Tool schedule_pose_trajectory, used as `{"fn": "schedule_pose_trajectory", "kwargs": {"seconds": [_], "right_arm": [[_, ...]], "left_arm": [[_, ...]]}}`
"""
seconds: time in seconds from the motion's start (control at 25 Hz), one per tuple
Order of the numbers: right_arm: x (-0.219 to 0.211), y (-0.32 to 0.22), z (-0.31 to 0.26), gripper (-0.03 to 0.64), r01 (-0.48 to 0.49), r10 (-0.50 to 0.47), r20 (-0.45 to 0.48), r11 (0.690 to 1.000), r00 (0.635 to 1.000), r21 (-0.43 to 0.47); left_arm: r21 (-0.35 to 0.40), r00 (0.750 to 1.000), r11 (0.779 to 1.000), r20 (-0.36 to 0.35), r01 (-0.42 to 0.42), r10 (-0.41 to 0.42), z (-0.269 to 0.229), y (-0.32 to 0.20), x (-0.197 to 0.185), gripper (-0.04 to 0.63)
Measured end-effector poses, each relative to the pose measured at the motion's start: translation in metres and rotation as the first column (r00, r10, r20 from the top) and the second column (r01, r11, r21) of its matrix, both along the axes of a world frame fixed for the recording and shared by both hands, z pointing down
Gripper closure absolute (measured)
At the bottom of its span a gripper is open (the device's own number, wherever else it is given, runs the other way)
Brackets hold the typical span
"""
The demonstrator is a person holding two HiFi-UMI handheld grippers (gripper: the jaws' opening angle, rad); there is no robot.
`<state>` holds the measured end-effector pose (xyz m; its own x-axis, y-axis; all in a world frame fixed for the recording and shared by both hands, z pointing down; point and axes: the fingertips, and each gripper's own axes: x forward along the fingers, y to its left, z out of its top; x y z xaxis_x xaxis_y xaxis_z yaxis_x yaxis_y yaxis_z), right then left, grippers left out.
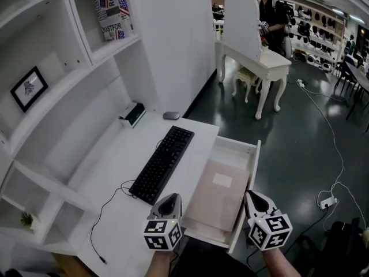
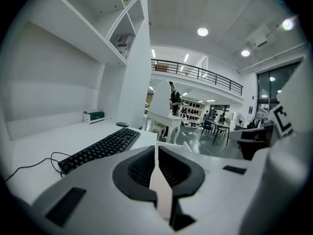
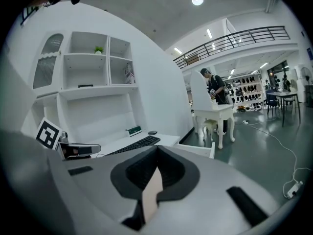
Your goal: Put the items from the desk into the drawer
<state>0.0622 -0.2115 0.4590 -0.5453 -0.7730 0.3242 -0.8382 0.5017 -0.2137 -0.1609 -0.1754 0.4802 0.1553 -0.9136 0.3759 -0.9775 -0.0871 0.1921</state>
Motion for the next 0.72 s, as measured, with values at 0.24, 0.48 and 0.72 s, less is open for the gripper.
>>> {"fn": "schedule_pose_trajectory", "kwargs": {"seconds": [0.24,0.48,0.72], "right_arm": [[-0.001,0.005,-0.014,0.617,-0.002,0.001,0.016,0.999,1.000,0.033],[-0.004,0.011,-0.020,0.617,0.009,-0.010,0.015,0.998,1.000,0.059],[-0.007,0.015,-0.021,0.617,0.015,-0.016,0.014,0.998,1.000,0.064]], "left_arm": [[0.022,1.000,1.000,-0.002,0.021,-0.021,-0.009,0.009,-0.010,0.568],[0.042,0.999,0.999,-0.007,0.034,-0.033,-0.016,0.016,-0.016,0.568],[0.057,0.999,0.998,-0.008,0.039,-0.039,-0.023,0.020,-0.019,0.568]]}}
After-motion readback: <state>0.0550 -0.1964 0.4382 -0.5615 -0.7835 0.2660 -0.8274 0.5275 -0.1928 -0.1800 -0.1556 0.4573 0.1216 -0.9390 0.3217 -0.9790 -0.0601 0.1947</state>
